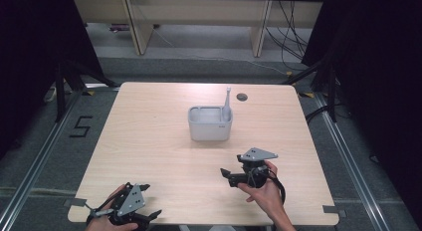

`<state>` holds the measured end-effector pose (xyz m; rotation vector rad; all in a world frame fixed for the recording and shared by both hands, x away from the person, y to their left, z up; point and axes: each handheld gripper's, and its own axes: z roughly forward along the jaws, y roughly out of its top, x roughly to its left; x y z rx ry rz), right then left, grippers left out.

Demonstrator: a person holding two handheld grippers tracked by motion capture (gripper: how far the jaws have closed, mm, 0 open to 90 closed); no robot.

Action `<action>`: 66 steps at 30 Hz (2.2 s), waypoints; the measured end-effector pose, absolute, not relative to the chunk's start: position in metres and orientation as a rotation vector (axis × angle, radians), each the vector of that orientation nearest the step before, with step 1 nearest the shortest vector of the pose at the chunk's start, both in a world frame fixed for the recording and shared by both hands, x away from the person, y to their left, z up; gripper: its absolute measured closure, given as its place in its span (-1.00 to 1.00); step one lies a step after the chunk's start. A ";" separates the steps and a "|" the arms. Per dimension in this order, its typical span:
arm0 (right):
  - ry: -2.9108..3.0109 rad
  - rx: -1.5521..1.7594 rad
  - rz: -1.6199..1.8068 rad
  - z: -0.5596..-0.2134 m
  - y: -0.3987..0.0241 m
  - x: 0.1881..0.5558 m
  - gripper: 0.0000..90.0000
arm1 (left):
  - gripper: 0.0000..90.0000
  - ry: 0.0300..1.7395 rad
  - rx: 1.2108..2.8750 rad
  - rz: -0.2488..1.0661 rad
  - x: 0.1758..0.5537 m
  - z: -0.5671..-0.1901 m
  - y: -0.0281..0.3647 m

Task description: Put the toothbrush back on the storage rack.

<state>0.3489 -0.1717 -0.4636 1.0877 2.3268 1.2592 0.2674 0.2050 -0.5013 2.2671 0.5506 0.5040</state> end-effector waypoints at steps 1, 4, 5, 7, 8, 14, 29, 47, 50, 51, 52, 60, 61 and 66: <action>2.326 1.090 1.264 -0.464 -0.172 0.349 -0.50 | -0.67 0.550 2.271 0.505 0.267 -0.501 0.205; 2.319 1.084 1.270 -0.465 -0.173 0.347 -0.50 | -0.67 0.550 2.263 0.502 0.268 -0.502 0.205; 2.324 1.084 1.269 -0.465 -0.174 0.347 -0.50 | -0.67 0.550 2.261 0.503 0.268 -0.502 0.205; 2.321 1.075 1.263 -0.466 -0.175 0.346 -0.50 | -0.67 0.551 2.271 0.504 0.267 -0.501 0.205; 2.322 1.107 1.269 -0.466 -0.175 0.345 -0.50 | -0.67 0.550 2.272 0.502 0.267 -0.501 0.205; 2.329 1.105 1.264 -0.467 -0.178 0.340 -0.51 | -0.67 0.550 2.274 0.503 0.267 -0.501 0.205; 2.351 1.144 1.268 -0.469 -0.181 0.326 -0.51 | -0.67 0.552 2.271 0.506 0.267 -0.501 0.205; 2.375 1.095 1.213 -0.474 -0.186 0.308 -0.57 | -0.67 0.551 2.273 0.505 0.267 -0.502 0.205; 2.386 1.060 1.191 -0.476 -0.188 0.307 -0.58 | -0.67 0.540 2.292 0.508 0.268 -0.500 0.206; 2.386 1.089 1.186 -0.476 -0.188 0.305 -0.58 | -0.67 0.552 2.277 0.499 0.267 -0.501 0.205; 2.390 1.084 1.185 -0.476 -0.188 0.305 -0.59 | -0.67 0.548 2.278 0.491 0.267 -0.501 0.205; 2.409 1.058 1.175 -0.478 -0.190 0.299 -0.60 | -0.67 0.544 2.277 0.489 0.268 -0.502 0.205; 2.405 1.067 1.162 -0.477 -0.190 0.298 -0.60 | -0.67 0.546 2.274 0.491 0.268 -0.502 0.205; 2.408 1.074 1.159 -0.480 -0.192 0.295 -0.60 | -0.67 0.541 2.276 0.506 0.268 -0.502 0.206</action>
